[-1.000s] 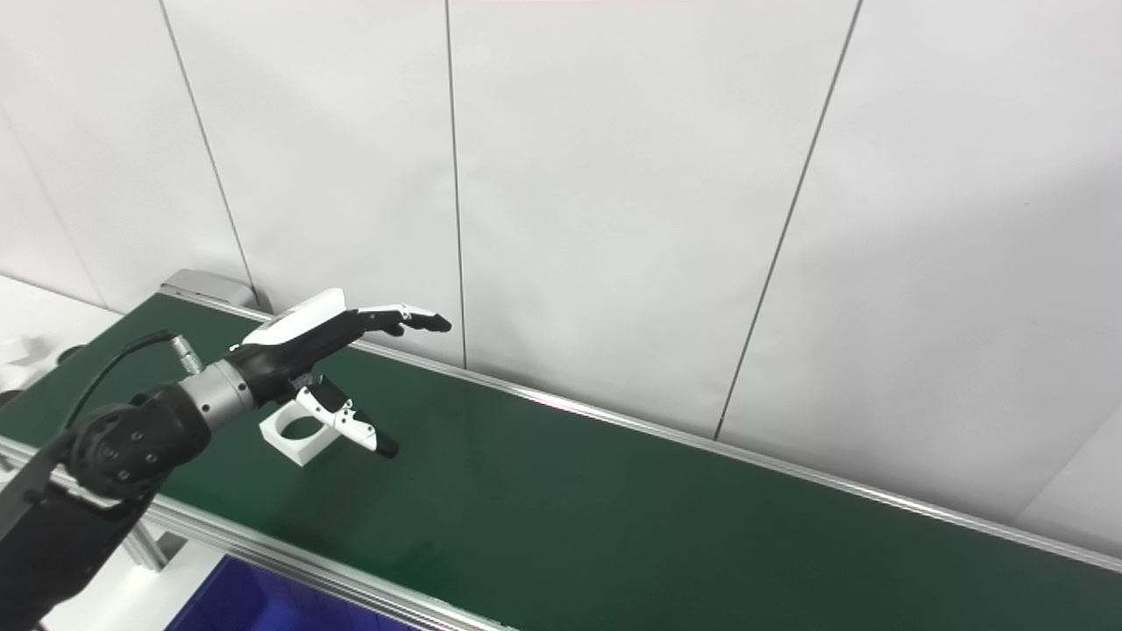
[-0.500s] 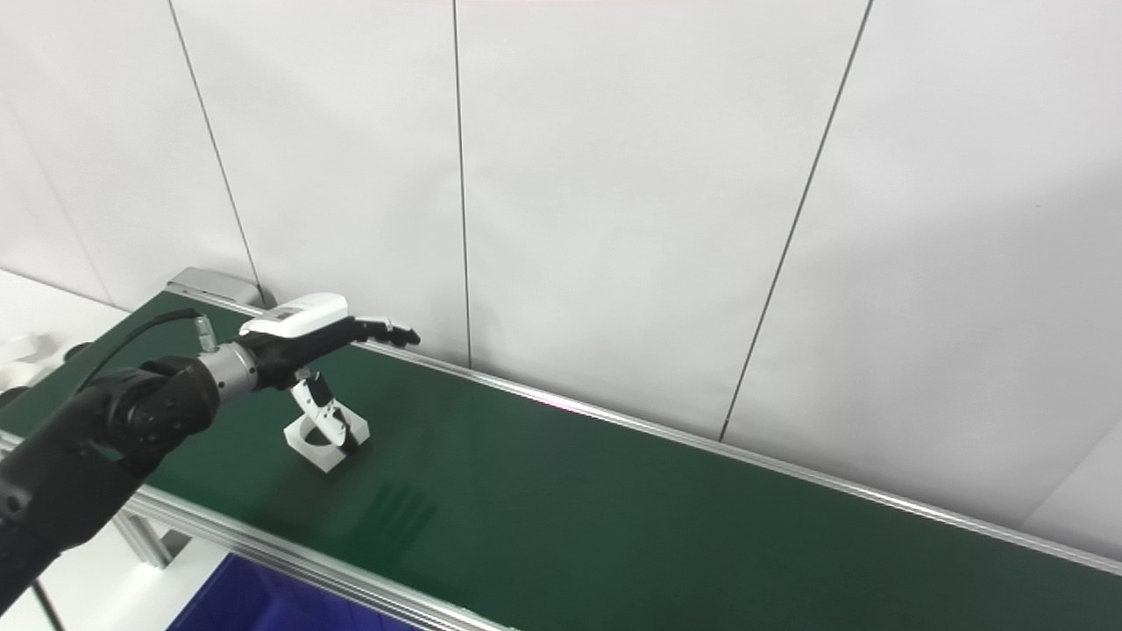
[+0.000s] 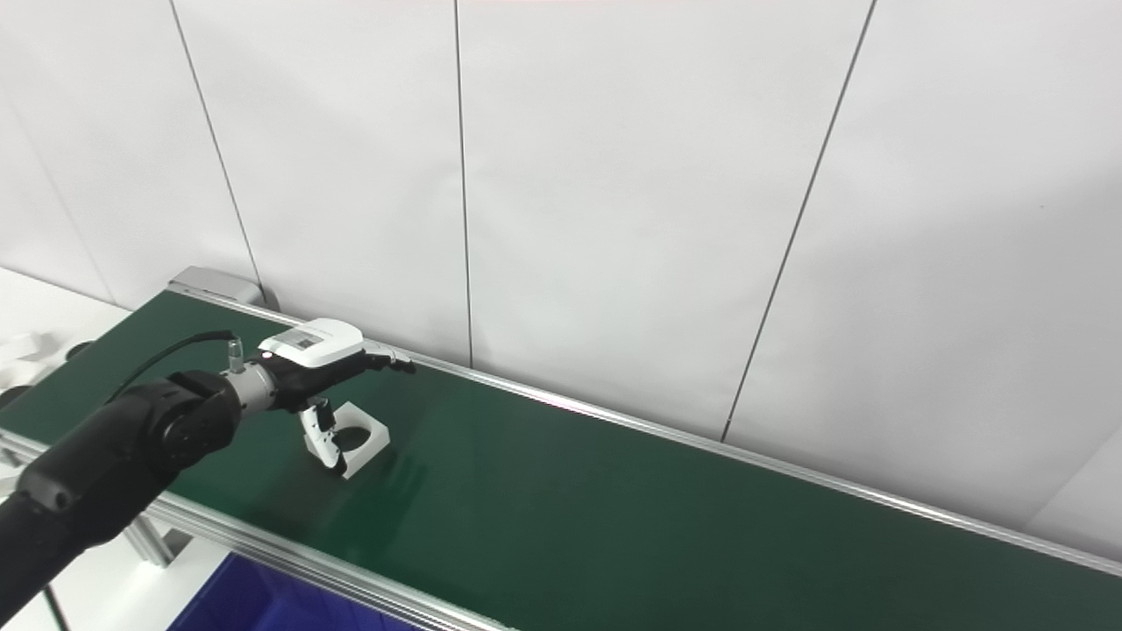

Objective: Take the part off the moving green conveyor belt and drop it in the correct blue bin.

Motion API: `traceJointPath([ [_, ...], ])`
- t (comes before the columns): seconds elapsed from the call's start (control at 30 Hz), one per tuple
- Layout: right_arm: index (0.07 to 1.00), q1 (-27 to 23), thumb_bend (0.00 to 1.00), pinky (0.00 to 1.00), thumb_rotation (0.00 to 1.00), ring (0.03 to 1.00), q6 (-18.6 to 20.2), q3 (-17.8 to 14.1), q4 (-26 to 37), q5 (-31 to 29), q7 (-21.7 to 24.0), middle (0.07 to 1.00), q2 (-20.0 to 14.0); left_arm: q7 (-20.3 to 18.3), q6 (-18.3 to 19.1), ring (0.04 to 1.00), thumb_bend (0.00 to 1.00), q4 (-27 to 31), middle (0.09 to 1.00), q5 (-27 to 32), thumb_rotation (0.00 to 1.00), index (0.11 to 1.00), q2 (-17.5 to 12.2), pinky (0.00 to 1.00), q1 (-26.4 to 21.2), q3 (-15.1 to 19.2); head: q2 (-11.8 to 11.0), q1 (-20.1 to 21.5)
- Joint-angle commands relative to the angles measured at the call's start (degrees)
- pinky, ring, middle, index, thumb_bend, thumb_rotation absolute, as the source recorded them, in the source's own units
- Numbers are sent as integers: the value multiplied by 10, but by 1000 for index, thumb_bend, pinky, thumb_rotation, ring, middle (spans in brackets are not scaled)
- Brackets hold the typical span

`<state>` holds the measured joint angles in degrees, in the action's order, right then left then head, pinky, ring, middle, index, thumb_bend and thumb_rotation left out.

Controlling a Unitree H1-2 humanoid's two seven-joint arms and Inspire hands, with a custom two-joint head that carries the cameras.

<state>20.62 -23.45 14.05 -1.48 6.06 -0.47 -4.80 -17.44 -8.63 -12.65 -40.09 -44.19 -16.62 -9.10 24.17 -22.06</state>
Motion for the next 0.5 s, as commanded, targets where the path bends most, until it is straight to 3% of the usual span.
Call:
traceJointPath([
  [0.0,950,0,533,754,805,836,-33,-1,17,-1,5,883,4,29,-11,826,956,-6,864,-18,0,867,-9,742,-26,-5,1,0],
  [0.17,952,-1,513,758,815,839,-33,0,17,-1,5,884,3,45,-21,855,959,-38,884,-50,0,879,-3,795,-35,-34,2,1],
  [0.4,953,1,544,768,845,845,-32,-1,20,0,6,885,3,49,-18,827,955,-59,870,-66,0,867,13,773,-43,-57,4,0],
  [0.47,951,2,511,764,829,841,-33,-1,20,-3,6,884,3,53,-18,820,949,-70,870,-73,0,866,19,764,-48,-65,4,0],
])
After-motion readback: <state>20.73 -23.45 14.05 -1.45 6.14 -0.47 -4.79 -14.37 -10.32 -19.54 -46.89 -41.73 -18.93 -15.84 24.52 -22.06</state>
